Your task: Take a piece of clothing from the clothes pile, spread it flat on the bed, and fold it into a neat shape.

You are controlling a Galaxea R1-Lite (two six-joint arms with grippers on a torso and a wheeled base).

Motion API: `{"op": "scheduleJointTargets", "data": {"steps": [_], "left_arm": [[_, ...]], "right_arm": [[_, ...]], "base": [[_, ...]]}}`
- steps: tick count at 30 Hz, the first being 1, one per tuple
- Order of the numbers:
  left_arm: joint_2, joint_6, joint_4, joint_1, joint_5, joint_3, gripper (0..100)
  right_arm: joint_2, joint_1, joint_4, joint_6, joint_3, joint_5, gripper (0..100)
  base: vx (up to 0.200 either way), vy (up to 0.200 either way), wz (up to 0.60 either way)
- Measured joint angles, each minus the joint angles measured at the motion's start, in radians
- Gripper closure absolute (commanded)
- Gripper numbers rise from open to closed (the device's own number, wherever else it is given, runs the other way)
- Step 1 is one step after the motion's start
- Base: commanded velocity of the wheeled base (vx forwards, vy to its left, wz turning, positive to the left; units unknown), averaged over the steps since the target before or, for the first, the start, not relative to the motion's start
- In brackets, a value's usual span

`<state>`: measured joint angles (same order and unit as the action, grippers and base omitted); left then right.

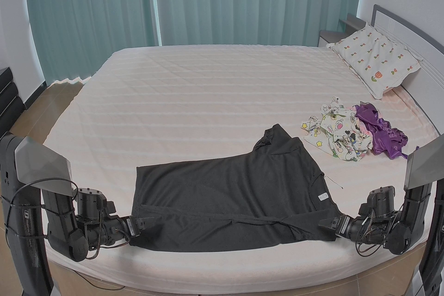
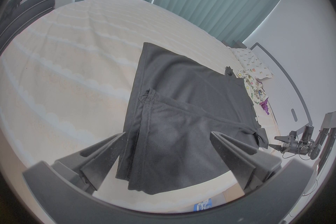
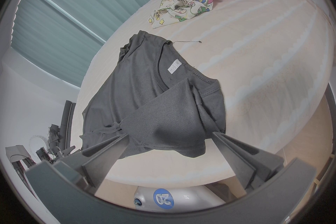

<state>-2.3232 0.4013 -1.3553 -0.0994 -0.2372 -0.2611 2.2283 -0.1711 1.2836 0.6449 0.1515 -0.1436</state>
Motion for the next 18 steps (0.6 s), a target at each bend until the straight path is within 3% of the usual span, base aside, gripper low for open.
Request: {"op": "scheduleJointTargets", "data": {"steps": [4,5,18], "left_arm": [[-0.010,0.000,0.000,-0.003,0.001,0.021,0],[-0.011,0.000,0.000,-0.003,0.001,0.025,100],[-0.023,-0.084,0.005,0.025,0.046,0.099,100]], "right_arm": [[0.004,-0.003,0.000,-0.001,0.004,0.000,0],[0.005,-0.003,0.000,0.000,0.004,0.000,0],[0.010,-0.002,0.000,-0.007,0.000,-0.001,0]], "base": [[0.000,0.000,0.00],[0.000,0.000,0.00],[0.000,0.000,0.00]]}}
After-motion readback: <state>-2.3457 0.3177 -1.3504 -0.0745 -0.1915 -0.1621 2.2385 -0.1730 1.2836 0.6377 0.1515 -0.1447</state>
